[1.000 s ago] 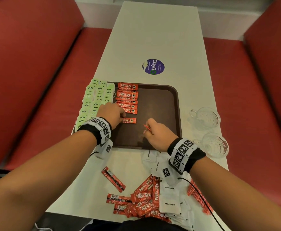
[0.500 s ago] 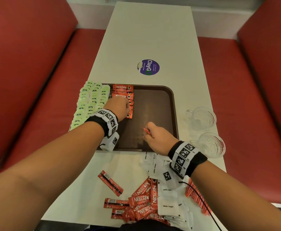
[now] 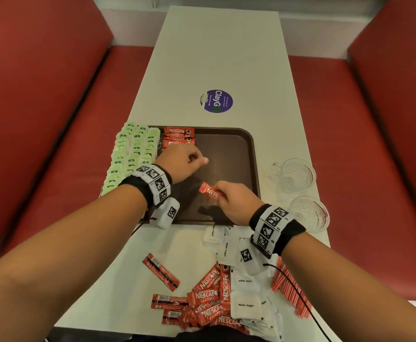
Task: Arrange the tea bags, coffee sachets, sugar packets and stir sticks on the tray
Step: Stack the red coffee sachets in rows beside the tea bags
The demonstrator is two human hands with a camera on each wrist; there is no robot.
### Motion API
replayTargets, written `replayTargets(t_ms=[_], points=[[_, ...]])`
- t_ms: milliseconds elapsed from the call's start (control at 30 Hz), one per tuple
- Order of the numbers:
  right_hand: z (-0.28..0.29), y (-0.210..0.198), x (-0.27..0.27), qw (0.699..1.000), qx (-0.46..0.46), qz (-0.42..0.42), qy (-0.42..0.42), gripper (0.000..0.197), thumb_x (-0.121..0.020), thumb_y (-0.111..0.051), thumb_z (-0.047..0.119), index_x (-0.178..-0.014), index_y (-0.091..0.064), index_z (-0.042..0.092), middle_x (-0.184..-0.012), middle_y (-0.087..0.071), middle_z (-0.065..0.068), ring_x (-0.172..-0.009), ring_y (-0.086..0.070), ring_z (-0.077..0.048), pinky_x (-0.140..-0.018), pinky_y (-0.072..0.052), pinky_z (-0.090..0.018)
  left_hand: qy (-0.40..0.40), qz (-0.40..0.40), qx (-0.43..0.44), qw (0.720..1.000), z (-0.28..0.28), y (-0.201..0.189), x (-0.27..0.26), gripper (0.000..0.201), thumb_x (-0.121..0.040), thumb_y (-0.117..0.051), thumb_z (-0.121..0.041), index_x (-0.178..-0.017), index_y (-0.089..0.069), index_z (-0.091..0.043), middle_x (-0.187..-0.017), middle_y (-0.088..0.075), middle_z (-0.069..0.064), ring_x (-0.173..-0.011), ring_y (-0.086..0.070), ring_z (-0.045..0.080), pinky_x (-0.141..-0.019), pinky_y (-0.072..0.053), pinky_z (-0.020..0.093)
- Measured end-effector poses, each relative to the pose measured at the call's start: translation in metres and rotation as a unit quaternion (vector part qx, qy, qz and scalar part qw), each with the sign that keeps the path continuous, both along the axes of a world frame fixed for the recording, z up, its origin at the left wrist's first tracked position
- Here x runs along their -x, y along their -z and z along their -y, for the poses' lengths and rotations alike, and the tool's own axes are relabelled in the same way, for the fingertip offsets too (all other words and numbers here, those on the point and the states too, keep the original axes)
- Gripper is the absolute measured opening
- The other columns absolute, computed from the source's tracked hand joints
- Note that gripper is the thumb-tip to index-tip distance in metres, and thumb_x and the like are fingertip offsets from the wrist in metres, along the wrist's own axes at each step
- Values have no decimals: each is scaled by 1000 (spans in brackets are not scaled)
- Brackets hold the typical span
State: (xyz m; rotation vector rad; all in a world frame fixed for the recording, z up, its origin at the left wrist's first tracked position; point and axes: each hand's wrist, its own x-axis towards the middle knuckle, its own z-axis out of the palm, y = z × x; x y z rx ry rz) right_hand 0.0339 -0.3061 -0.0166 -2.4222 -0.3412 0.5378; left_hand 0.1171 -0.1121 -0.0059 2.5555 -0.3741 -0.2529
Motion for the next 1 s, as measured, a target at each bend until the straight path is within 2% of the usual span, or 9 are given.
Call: replayTargets(t_ms=[100, 200, 333, 433, 567, 667, 767, 900, 1000], points=[[-2, 1, -3, 999, -22, 27, 5, 11, -100, -54, 25, -108, -61, 22, -90, -64, 3, -81, -59, -17, -71, -43, -29, 88, -61, 29, 994, -2, -15, 25, 18, -86, -72, -45, -95, -74, -30, -80, -68, -14, -77, -61, 0, -71, -48, 19], [-6, 0, -4, 998, -33, 49, 14, 5, -98, -59, 28, -100, -61, 25, -83, -64, 7, -76, -60, -13, -69, -47, -30, 118, -56, -1, 991, -9, -12, 40, 11, -83, -78, -33, -94, -75, -31, -78, -66, -17, -76, -59, -2, -70, -45, 17], [-8, 2, 0, 1000, -18, -1, 18, 18, -93, -65, 36, -107, -57, 29, -87, -65, 9, -78, -62, -9, -74, -53, -28, 43, -52, -31, 997, -30, 1, 47, 4, -86, -75, -28, -86, -74, -32, -76, -65, -16, -76, -58, 1, -73, -46, 24], [-2, 7, 9, 999, 18, -31, -18, 27, -92, -67, 37, -113, -55, 26, -91, -65, 9, -84, -63, -9, -80, -54, -31, 10, -81, -116, 990, -49, 14, 50, 8, -87, -74, -30, -83, -70, -34, -77, -63, -17, -77, -57, 3, -71, -44, 25], [0, 6, 29, 993, 54, -50, -91, 24, -90, -69, 33, -110, -61, 23, -89, -68, 10, -83, -64, -9, -82, -54, -33, 6, -98, -194, 976, -59, 25, 53, 4, -87, -73, -35, -89, -72, -32, -80, -66, -14, -79, -61, 9, -73, -49, 27], [-4, 6, 43, 983, 76, -50, -162, 24, -89, -71, 32, -110, -64, 24, -88, -69, 10, -84, -64, -10, -82, -54, -34, -8, -65, -254, 965, -58, 29, 53, 17, -84, -73, -43, -98, -74, -33, -90, -70, -11, -88, -63, 13, -82, -55, 35], [-9, 2, 51, 972, 93, -38, -211, 29, -87, -72, 40, -111, -65, 24, -87, -68, 11, -84, -63, -11, -82, -53, -36, 0, -19, -235, 972, -50, 32, 54, 25, -83, -74, -43, -105, -72, -32, -99, -69, -7, -96, -60, 18, -84, -53, 36], [-19, -2, 64, 961, 107, -37, -254, 45, -80, -74, 52, -114, -63, 24, -92, -64, 11, -86, -59, -14, -78, -52, -35, 12, -63, -209, 976, -33, 32, 51, 17, -86, -74, -30, -101, -72, -25, -100, -68, -2, -98, -62, 19, -83, -50, 32], [-22, 0, 74, 956, 116, -33, -269, 52, -77, -76, 54, -116, -62, 25, -97, -63, 9, -93, -53, -15, -83, -50, -36, -11, -84, -230, 970, -31, 30, 36, 12, -89, -70, -22, -101, -73, -19, -101, -70, 2, -97, -64, 22, -86, -52, 33]])
